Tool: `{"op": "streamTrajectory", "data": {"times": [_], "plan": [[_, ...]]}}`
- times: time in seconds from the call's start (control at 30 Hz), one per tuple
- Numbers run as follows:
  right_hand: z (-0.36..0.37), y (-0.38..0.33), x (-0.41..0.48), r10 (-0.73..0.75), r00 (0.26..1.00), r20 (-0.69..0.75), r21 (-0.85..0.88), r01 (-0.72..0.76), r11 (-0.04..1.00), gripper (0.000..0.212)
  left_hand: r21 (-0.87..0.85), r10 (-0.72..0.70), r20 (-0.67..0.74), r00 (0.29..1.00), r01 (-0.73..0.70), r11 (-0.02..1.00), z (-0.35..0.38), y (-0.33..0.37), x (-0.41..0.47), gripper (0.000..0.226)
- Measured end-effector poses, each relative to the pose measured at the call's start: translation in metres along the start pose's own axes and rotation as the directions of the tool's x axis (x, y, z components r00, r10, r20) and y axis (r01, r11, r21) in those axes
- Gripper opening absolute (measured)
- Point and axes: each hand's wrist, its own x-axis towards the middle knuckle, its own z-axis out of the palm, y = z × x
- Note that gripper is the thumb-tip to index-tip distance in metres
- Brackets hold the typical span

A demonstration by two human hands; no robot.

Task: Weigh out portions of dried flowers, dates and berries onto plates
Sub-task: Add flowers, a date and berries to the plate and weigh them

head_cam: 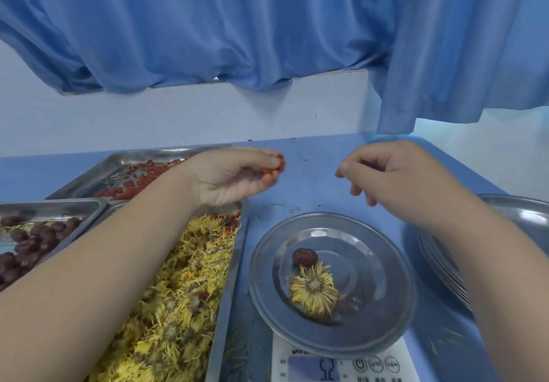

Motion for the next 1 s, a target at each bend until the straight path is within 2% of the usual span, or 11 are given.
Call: {"op": "streamTrajectory", "data": {"times": [0.07, 0.17, 0.27, 0.37, 0.73, 0.8, 1.0], "plan": [[-0.003, -0.001, 0.000, -0.011, 1.000, -0.022, 0.026, 0.012, 1.000, 0.021, 0.086, 0.012, 0.034, 0.999, -0.015, 0.996, 0.030, -0.007, -0.002, 0.011], [-0.007, -0.004, -0.001, -0.028, 0.999, -0.042, 0.062, 0.030, 0.998, 0.020, 0.332, -0.012, 0.056, 0.998, -0.008, 0.943, 0.062, -0.018, -0.003, 0.011], [-0.012, -0.008, -0.002, -0.033, 0.999, -0.037, 0.075, 0.036, 0.997, 0.018, 0.610, -0.061, 0.038, 0.997, 0.026, 0.792, 0.076, -0.028, -0.005, 0.014], [-0.019, -0.011, -0.004, -0.028, 0.999, -0.023, 0.058, 0.029, 0.998, 0.018, 0.795, 0.001, -0.020, 1.000, 0.016, 0.606, 0.079, -0.036, -0.008, 0.019], [-0.034, -0.025, -0.016, -0.028, 0.998, 0.050, -0.051, 0.030, 0.998, 0.020, 0.913, 0.285, -0.064, 0.957, -0.059, 0.403, 0.077, -0.054, -0.012, 0.008], [-0.036, -0.029, -0.019, -0.036, 0.998, 0.041, -0.057, 0.039, 0.998, 0.021, 0.917, 0.302, -0.074, 0.950, -0.054, 0.394, 0.078, -0.056, -0.012, 0.006], [-0.045, -0.028, -0.035, -0.056, 0.993, -0.101, -0.087, 0.047, 0.995, 0.025, 0.912, 0.343, -0.088, 0.935, -0.063, 0.405, 0.078, -0.058, -0.012, 0.002]]}}
